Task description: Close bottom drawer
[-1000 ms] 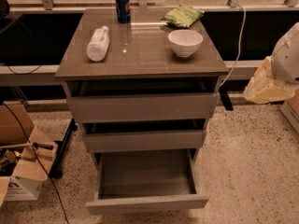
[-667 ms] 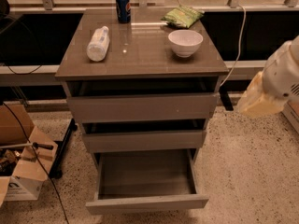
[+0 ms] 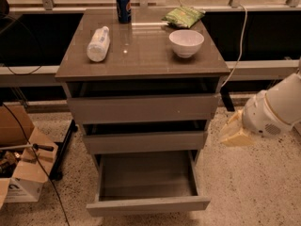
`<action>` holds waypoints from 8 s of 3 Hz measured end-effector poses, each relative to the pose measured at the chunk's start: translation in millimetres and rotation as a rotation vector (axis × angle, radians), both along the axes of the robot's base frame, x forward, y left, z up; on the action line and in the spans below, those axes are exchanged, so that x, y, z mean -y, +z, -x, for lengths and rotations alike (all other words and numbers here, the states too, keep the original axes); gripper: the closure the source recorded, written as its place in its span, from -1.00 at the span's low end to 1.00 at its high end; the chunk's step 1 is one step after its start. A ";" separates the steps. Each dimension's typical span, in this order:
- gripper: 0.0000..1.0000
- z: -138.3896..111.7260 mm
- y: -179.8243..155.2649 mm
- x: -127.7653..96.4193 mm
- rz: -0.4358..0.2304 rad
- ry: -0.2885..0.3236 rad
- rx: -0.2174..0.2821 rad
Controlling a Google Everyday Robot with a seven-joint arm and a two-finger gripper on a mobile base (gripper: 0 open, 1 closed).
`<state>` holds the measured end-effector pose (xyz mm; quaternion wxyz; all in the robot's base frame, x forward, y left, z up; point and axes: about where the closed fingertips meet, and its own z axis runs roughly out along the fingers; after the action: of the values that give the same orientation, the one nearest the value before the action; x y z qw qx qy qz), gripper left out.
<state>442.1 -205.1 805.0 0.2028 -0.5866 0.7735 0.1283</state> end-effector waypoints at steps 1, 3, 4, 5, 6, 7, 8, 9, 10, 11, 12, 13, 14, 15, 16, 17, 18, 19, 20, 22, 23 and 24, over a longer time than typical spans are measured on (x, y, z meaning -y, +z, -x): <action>1.00 -2.4 -5.6 -1.5 -0.013 -0.007 -0.001; 1.00 -15.9 -50.2 -14.0 -0.124 0.000 -0.017; 1.00 -36.3 -110.2 -29.5 -0.289 0.014 -0.056; 1.00 -47.5 -166.4 -39.4 -0.403 0.017 -0.121; 1.00 -47.5 -166.4 -39.4 -0.403 0.017 -0.121; 1.00 -59.2 -193.6 -49.3 -0.439 0.033 -0.139; 1.00 -76.6 -232.6 -54.7 -0.499 0.039 -0.132; 1.00 -93.0 -286.1 -53.6 -0.524 0.035 -0.156; 1.00 -88.8 -342.3 -33.7 -0.558 -0.065 -0.223; 1.00 -81.3 -367.9 -33.7 -0.563 -0.088 -0.255; 1.00 -74.8 -396.7 -30.1 -0.548 -0.120 -0.272; 1.00 -54.6 -447.4 -22.1 -0.540 -0.202 -0.331; 1.00 -43.7 -499.8 -16.1 -0.553 -0.270 -0.380; 1.00 -32.3 -553.7 -10.9 -0.575 -0.346 -0.446; 1.00 -16.7 -599.8 -7.0 -0.613 -0.428 -0.505; 1.00 -18.1 -629.3 -9.9 -0.651 -0.462 -0.536; 1.00 -39.6 -627.1 -12.4 -0.700 -0.462 -0.491; 1.00 -39.4 -627.3 -12.6 -0.700 -0.462 -0.491; 1.00 -38.8 -630.5 -15.0 -0.693 -0.472 -0.475; 1.00 -105.6 -620.2 -62.9 -0.803 -0.373 -0.246; 1.00 -112.6 -617.9 -66.2 -0.804 -0.365 -0.227; 1.00 -169.9 -600.0 -89.1 -0.814 -0.302 -0.085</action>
Offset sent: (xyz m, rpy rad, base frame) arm 0.0042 -0.0017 -0.0137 0.0071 0.0024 -0.0317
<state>612.0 -116.0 205.0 0.4018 -0.3332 0.7448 0.4157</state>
